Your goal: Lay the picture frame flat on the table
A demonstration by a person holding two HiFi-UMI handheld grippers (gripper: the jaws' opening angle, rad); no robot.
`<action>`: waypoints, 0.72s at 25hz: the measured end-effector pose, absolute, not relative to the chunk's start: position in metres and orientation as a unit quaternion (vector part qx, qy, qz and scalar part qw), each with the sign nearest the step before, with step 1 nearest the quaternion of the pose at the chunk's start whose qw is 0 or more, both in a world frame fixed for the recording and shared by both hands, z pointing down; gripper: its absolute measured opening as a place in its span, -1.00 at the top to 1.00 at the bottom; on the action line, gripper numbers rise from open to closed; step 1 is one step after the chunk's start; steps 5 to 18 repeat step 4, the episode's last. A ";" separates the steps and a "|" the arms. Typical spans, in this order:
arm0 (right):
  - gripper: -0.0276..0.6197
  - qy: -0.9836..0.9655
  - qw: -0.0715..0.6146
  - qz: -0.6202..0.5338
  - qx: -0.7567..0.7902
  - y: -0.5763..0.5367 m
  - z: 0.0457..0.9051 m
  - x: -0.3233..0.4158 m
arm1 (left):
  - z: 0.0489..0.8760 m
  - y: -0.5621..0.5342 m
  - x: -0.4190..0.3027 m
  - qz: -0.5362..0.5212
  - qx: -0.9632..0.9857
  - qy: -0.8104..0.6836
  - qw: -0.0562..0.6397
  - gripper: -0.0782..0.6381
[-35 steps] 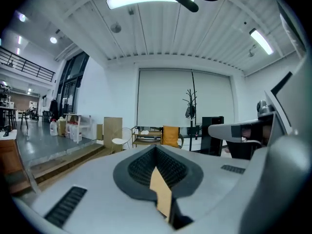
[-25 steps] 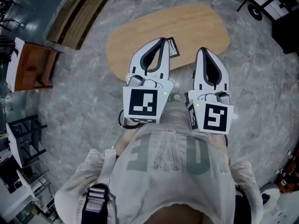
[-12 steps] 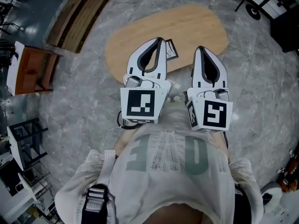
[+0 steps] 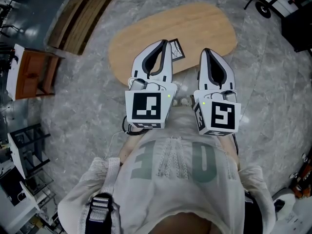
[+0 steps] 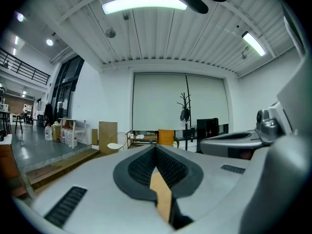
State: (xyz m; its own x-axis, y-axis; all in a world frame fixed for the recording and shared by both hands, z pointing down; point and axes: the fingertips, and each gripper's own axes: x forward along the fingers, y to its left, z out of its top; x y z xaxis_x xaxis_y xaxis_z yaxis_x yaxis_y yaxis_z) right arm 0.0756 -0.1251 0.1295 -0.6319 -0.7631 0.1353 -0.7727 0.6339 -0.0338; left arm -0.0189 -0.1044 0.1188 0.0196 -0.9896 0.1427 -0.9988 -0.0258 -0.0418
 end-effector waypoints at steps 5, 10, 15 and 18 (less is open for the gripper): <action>0.90 -0.899 0.070 0.051 0.429 -0.124 0.139 0.077 | 0.124 -0.102 -0.017 0.071 0.714 -0.696 0.040 0.76; 0.90 -0.899 0.070 0.051 0.429 -0.124 0.139 0.077 | 0.124 -0.102 -0.017 0.071 0.714 -0.696 0.040 0.76; 0.90 -0.899 0.070 0.051 0.429 -0.124 0.139 0.077 | 0.124 -0.102 -0.017 0.071 0.714 -0.696 0.040 0.76; 0.90 -0.899 0.070 0.051 0.429 -0.124 0.139 0.077 | 0.124 -0.102 -0.017 0.071 0.714 -0.696 0.040 0.76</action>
